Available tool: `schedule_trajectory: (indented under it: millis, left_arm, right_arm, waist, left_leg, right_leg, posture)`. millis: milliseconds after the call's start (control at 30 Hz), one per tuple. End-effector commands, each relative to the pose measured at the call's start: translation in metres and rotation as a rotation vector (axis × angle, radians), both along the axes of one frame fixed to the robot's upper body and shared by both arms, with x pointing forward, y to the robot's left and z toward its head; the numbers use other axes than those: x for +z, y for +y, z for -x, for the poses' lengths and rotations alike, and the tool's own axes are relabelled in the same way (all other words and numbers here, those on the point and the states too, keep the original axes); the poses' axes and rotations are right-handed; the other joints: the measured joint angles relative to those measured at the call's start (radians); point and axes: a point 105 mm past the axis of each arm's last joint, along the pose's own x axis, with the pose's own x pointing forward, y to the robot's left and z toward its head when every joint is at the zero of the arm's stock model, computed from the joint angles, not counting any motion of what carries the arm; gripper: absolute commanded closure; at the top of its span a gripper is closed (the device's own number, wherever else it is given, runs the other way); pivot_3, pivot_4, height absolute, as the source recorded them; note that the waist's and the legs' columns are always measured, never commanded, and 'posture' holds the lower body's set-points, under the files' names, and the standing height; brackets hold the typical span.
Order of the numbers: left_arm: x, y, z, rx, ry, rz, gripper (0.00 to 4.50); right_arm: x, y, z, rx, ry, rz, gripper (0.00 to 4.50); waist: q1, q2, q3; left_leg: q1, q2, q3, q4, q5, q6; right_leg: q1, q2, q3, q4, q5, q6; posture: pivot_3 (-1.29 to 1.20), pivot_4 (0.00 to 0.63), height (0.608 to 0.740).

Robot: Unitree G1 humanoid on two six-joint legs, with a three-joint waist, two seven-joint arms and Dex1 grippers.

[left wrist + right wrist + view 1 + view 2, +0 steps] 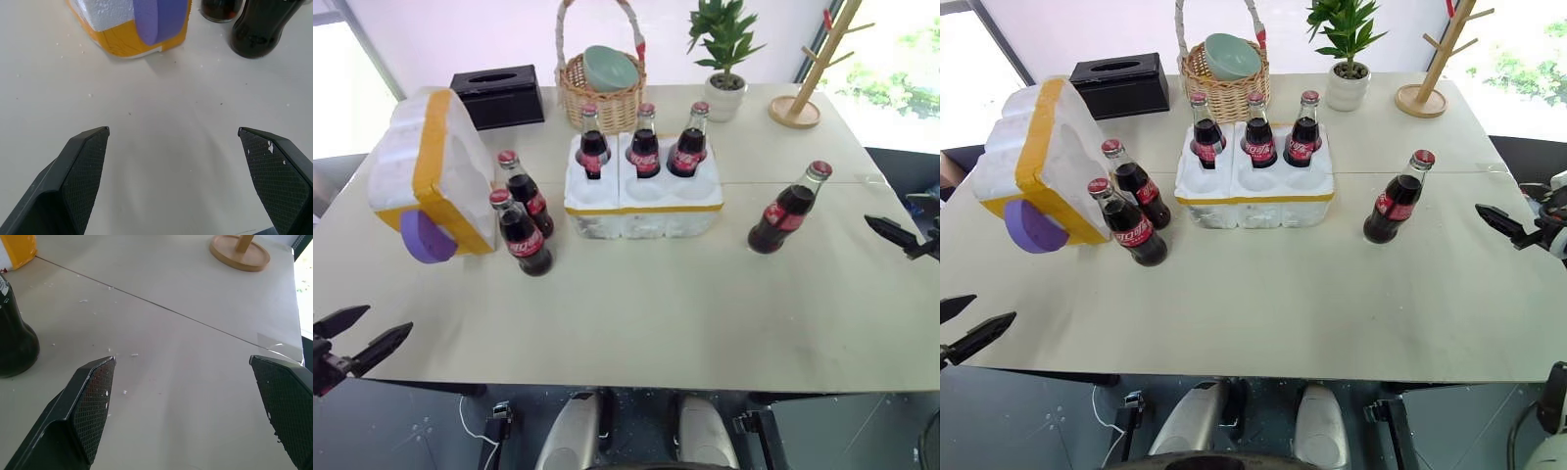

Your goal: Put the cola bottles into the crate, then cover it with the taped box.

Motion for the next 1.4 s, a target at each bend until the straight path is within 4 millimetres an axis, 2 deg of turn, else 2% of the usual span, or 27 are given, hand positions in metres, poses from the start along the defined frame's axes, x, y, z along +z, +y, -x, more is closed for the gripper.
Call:
schedule_trajectory:
  millis: [33,300,467,833,967,1067,1200,1400]
  left_arm:
    - [0.009,0.003,0.000,0.012,-0.026,-0.017,0.08]
    - [0.009,0.000,-0.002,0.014,-0.034,0.001,0.08]
    - [0.013,-0.005,-0.010,0.005,-0.070,0.011,0.08]
    - [0.017,-0.006,-0.017,-0.029,-0.061,0.021,0.08]
    - [0.026,-0.010,-0.011,-0.074,-0.048,0.047,0.08]
    - [0.039,-0.024,-0.011,-0.140,-0.059,0.096,0.08]
    - [0.053,-0.048,-0.016,-0.249,-0.074,0.146,0.08]
    - [0.044,-0.083,-0.032,-0.373,-0.066,0.087,0.08]
  right_arm:
    - [0.025,-0.002,0.001,0.001,-0.080,0.025,0.00]
    - [0.019,0.001,-0.001,0.011,-0.068,0.022,0.00]
    - [0.027,0.006,-0.008,0.023,-0.086,0.000,0.00]
    - [0.029,0.004,-0.005,0.027,-0.071,0.013,0.00]
    - [0.043,0.006,0.005,0.076,-0.082,-0.031,0.00]
    - [0.060,0.022,0.013,0.187,-0.077,-0.095,0.00]
    - [0.075,0.062,0.029,0.390,-0.016,-0.144,0.00]
    - [0.082,0.131,0.059,0.677,0.097,-0.138,0.00]
  waist:
    - [0.000,0.000,0.000]
    - [0.001,0.000,0.000]
    - [0.001,0.000,0.000]
    - [0.001,0.000,0.000]
    - [0.002,0.000,0.000]
    - [0.002,0.001,0.000]
    - [0.003,0.000,0.000]
    - [0.005,0.001,0.000]
  left_leg:
    - [0.000,0.000,0.000,0.000,0.000,0.000]
    - [0.000,0.000,0.000,0.000,0.000,0.000]
    - [0.000,0.000,0.001,0.000,0.000,0.000]
    - [0.000,0.000,0.002,0.000,0.000,0.000]
    - [0.000,0.000,0.003,0.000,0.000,0.000]
    - [-0.001,0.000,0.003,0.000,0.000,0.000]
    - [-0.001,0.002,0.003,0.000,0.000,0.000]
    - [-0.002,0.003,0.005,-0.001,0.000,0.000]
  right_leg:
    - [0.000,0.000,0.000,0.000,0.000,0.000]
    - [0.000,0.000,0.000,0.000,0.000,0.000]
    - [0.000,0.000,0.000,0.000,0.000,0.000]
    - [-0.001,0.000,0.001,0.000,0.001,0.000]
    - [-0.001,0.000,0.002,0.000,0.001,0.000]
    - [-0.003,0.000,0.002,0.000,0.001,0.000]
    - [-0.003,0.001,0.003,0.001,0.001,0.000]
    - [-0.004,0.001,0.004,0.001,0.001,0.000]
  posture:
    - [0.00,0.150,0.736]
    - [0.00,0.150,0.736]
    - [0.00,0.150,0.736]
    - [0.00,0.150,0.736]
    - [0.00,0.150,0.736]
    - [0.00,0.150,0.736]
    - [0.00,0.150,0.736]
    - [0.00,0.150,0.736]
